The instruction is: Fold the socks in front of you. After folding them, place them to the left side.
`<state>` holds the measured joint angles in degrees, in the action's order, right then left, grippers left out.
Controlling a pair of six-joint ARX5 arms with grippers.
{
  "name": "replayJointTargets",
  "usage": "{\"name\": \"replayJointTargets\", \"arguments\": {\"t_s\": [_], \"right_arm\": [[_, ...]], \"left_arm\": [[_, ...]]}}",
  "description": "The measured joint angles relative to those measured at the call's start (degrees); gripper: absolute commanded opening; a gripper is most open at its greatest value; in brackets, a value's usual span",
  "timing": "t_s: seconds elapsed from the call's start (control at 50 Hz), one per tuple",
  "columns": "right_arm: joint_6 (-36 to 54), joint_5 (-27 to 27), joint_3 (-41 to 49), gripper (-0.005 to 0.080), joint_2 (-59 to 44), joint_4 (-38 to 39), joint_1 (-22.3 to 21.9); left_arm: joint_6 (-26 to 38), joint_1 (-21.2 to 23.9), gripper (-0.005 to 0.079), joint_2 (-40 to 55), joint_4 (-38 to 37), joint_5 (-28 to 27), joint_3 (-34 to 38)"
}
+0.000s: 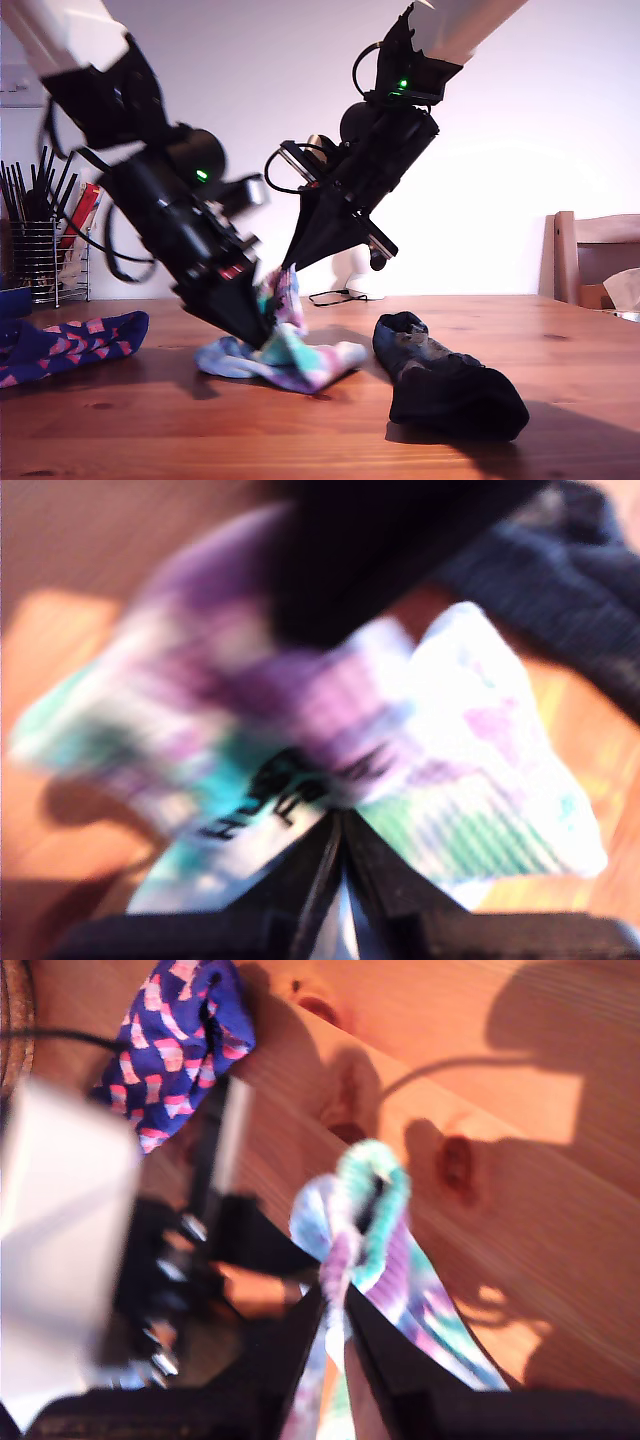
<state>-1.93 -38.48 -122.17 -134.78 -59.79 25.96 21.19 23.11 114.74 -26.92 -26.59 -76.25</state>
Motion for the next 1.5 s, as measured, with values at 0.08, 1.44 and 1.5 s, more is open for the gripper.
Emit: {"name": "replayJointTargets", "arguments": {"t_s": [0.08,1.44,1.5], "right_arm": [[0.00,0.02,0.00,-0.0013,0.00,0.17,0.42],[-3.13,1.79,0.00,0.0195,0.00,2.93,9.53],[-1.77,2.67,0.00,0.0196,0.00,1.05,8.20]], "left_arm": [[0.00,-1.25,-0.0019,-1.60,-0.33,0.09,0.00],[0.07,-8.46,-0.0019,-18.49,-17.79,1.62,0.00],[0.00,-8.22,-0.0019,-18.45,-16.94,1.22,0.00]]}}
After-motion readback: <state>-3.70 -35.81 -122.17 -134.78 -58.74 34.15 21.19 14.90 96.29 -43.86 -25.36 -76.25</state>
